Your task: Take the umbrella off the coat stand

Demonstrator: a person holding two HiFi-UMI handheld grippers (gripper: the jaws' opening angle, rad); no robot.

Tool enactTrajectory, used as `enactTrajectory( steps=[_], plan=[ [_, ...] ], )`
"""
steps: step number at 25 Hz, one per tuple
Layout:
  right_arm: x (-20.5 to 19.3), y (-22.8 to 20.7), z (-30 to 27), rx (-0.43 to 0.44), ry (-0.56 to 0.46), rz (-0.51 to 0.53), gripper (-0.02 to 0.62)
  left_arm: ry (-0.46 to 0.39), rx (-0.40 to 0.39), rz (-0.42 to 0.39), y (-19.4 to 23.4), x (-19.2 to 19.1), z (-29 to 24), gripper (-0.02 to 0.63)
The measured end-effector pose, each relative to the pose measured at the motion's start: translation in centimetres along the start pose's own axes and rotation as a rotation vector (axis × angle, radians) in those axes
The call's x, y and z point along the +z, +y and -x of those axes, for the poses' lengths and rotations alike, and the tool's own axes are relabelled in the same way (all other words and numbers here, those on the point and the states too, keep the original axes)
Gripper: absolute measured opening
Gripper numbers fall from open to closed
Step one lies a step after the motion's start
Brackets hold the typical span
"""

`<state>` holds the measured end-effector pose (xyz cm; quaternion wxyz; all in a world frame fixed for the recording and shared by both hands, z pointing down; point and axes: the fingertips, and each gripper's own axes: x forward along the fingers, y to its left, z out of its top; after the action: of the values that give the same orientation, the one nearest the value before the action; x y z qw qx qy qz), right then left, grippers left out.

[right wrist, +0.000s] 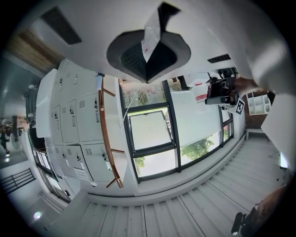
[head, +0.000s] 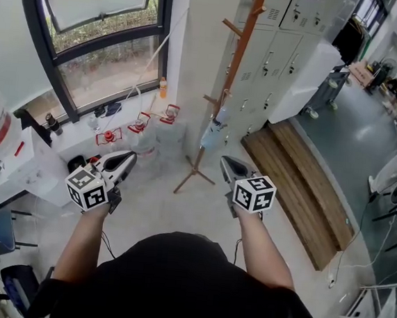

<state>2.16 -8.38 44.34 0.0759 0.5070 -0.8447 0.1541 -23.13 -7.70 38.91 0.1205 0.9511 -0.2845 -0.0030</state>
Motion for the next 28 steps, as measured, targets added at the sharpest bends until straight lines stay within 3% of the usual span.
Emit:
enactTrajectory(
  steps=[14,28],
  plan=[
    [1.3,-1.7,-3.1,-0.017,-0.009,0.016,0.014,0.008,0.018,0.001,2.9,0.4,-0.8,0.023],
    [2.0,-7.4,-7.2,-0.020,0.004,-0.001,0.014,0.022,0.013,-0.007,6.2,1.1,-7.4,0.023]
  ],
)
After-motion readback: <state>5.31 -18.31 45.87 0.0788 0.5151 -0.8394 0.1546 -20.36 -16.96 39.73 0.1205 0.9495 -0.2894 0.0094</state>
